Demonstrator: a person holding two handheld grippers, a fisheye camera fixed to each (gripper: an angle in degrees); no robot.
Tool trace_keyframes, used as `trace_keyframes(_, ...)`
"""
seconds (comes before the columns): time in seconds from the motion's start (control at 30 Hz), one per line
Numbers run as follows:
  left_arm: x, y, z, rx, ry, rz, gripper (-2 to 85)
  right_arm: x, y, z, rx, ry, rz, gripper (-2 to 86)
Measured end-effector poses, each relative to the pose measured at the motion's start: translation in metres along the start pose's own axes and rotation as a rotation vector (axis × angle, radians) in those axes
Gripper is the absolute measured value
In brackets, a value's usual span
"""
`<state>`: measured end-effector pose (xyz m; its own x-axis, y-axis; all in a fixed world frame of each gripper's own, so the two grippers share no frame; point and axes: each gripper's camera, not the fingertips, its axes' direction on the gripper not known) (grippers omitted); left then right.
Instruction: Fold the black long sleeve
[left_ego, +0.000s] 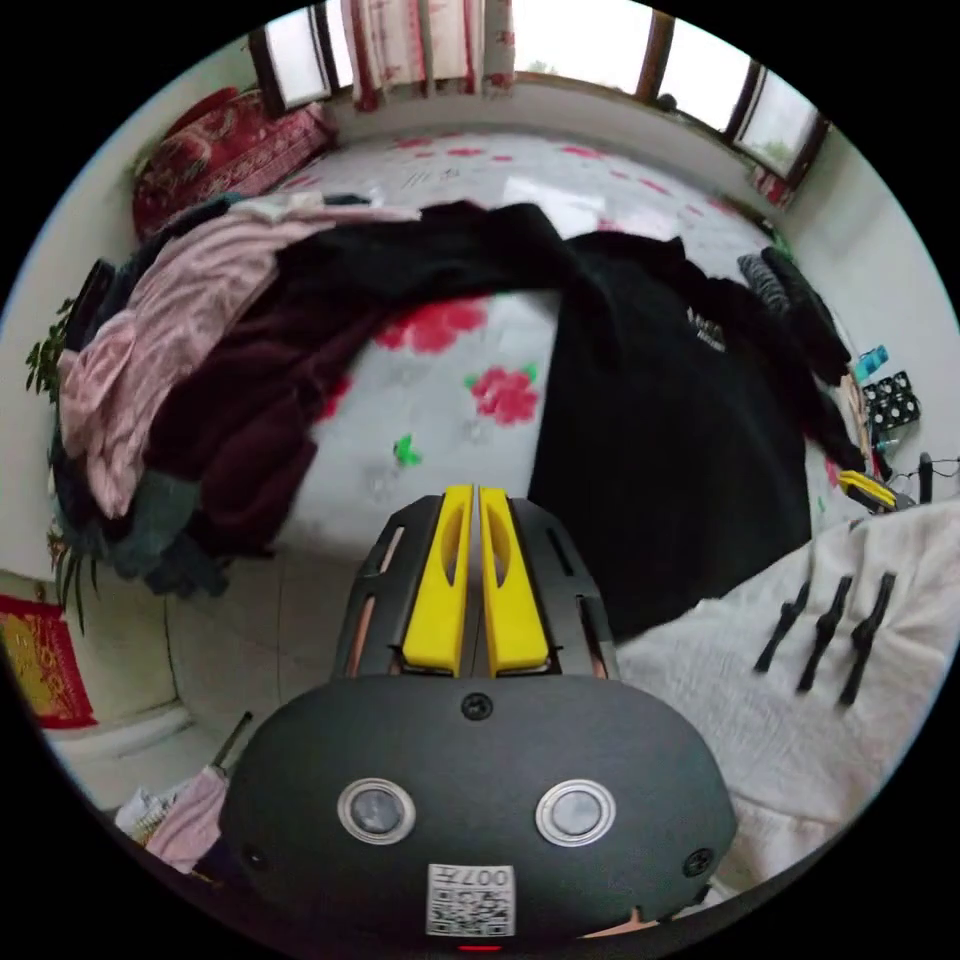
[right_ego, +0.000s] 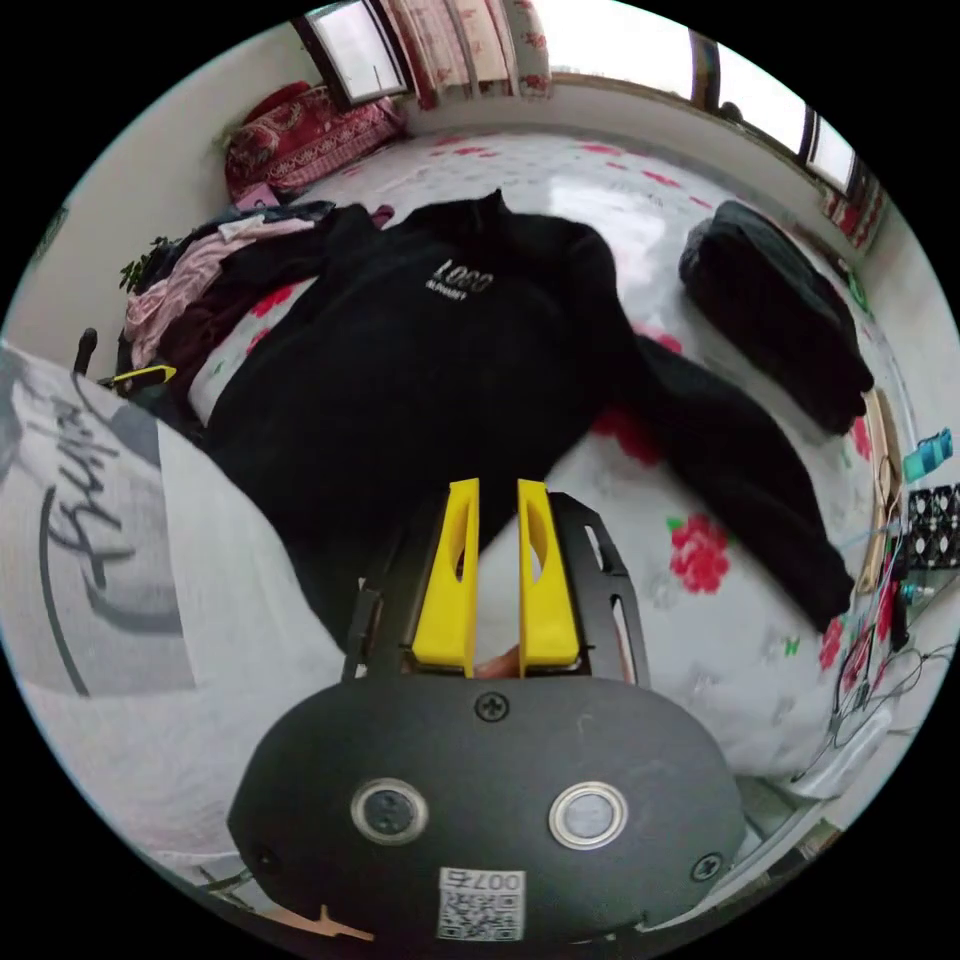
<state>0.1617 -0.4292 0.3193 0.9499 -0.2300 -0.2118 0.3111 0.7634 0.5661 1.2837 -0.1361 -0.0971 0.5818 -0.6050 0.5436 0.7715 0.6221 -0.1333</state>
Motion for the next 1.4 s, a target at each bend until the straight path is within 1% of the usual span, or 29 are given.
trace_keyframes(0.03, 0.006, -0.025, 0.003, 0.030, 0.028, 0.035, 1.5, 0.002, -0.026, 0.001, 0.027, 0.008, -0.015, 3.5)
trace_keyframes(0.17, 0.034, -0.111, 0.025, 0.059, 0.131, 0.099, 3.8, -0.001, -0.128, 0.014, 0.109, 0.050, -0.120, 3.7)
trace_keyframes(0.23, 0.066, -0.169, 0.038, 0.075, 0.182, 0.192, 4.0, 0.000, -0.172, 0.024, 0.115, 0.063, -0.150, 3.5)
trace_keyframes(0.37, 0.118, -0.243, 0.070, 0.046, 0.213, 0.350, 3.4, 0.014, -0.259, 0.056, 0.072, 0.025, -0.173, 2.3)
trace_keyframes(0.43, 0.142, -0.279, 0.102, -0.021, 0.203, 0.417, 1.7, 0.021, -0.285, 0.078, 0.019, 0.012, -0.187, 1.6)
trace_keyframes(0.47, 0.146, -0.286, 0.110, -0.036, 0.188, 0.429, 1.0, 0.030, -0.300, 0.093, -0.026, 0.050, -0.193, 1.1)
trace_keyframes(0.5, 0.150, -0.298, 0.125, -0.060, 0.130, 0.432, 0.1, 0.036, -0.307, 0.098, -0.040, 0.101, -0.186, 0.9)
trace_keyframes(0.53, 0.149, -0.309, 0.141, -0.084, 0.036, 0.408, -0.4, 0.056, -0.318, 0.105, -0.043, 0.267, -0.109, 0.5)
trace_keyframes(0.57, 0.146, -0.315, 0.149, -0.103, -0.015, 0.392, -0.5, 0.086, -0.328, 0.107, -0.054, 0.347, 0.014, 0.2)
trace_keyframes(0.6, 0.139, -0.323, 0.158, -0.115, -0.024, 0.390, -0.8, 0.103, -0.331, 0.107, -0.067, 0.302, 0.067, 0.2)
trace_keyframes(0.63, 0.127, -0.328, 0.156, -0.051, 0.026, 0.356, -0.8, 0.135, -0.334, 0.108, -0.087, 0.155, 0.166, 0.1)
trace_keyframes(0.67, 0.121, -0.332, 0.158, -0.063, 0.058, 0.330, -0.9, 0.157, -0.331, 0.100, -0.041, 0.039, 0.232, 0.2)
trace_keyframes(0.73, 0.097, -0.342, 0.155, -0.073, 0.175, 0.211, -0.9, 0.173, -0.321, 0.086, 0.019, -0.017, 0.295, 0.6)
trace_keyframes(0.8, 0.086, -0.342, 0.146, -0.079, 0.210, 0.139, -1.0, 0.174, -0.303, 0.063, 0.106, -0.040, 0.318, 1.6)
trace_keyframes(0.9, 0.079, -0.324, 0.108, 0.013, 0.212, 0.118, -1.0, 0.169, -0.255, 0.012, 0.228, -0.098, 0.325, 3.3)
trace_keyframes(1.0, 0.069, -0.290, 0.068, 0.067, 0.251, 0.081, -1.0, 0.182, -0.179, -0.038, 0.297, -0.062, 0.429, 5.1)
trace_keyframes(1.07, 0.059, -0.265, 0.051, 0.057, 0.253, 0.042, -0.9, 0.207, -0.106, -0.070, 0.293, 0.062, 0.602, 6.6)
trace_keyframes(1.1, 0.051, -0.248, 0.043, 0.039, 0.243, 0.005, -0.9, 0.215, -0.087, -0.077, 0.287, 0.106, 0.656, 6.9)
trace_keyframes(1.17, 0.035, -0.224, 0.035, -0.003, 0.228, -0.063, -0.8, 0.247, -0.011, -0.101, 0.259, 0.242, 0.902, 8.3)
trace_keyframes(1.2, 0.021, -0.210, 0.030, -0.033, 0.222, -0.120, -0.8, 0.255, 0.007, -0.106, 0.260, 0.254, 0.958, 8.6)
trace_keyframes(1.23, 0.007, -0.198, 0.025, -0.055, 0.221, -0.183, -0.6, 0.271, 0.040, -0.112, 0.263, 0.250, 1.068, 9.2)
trace_keyframes(1.27, -0.001, -0.193, 0.022, -0.060, 0.226, -0.216, -0.5, 0.285, 0.065, -0.117, 0.285, 0.204, 1.153, 9.7)
trace_keyframes(1.33, -0.030, -0.176, 0.007, -0.052, 0.249, -0.340, 0.5, 0.301, 0.089, -0.119, 0.323, 0.144, 1.226, 10.2)
trace_keyframes(1.4, -0.050, -0.169, -0.004, -0.031, 0.264, -0.424, 1.9, 0.316, 0.097, -0.115, 0.318, 0.101, 1.261, 10.1)
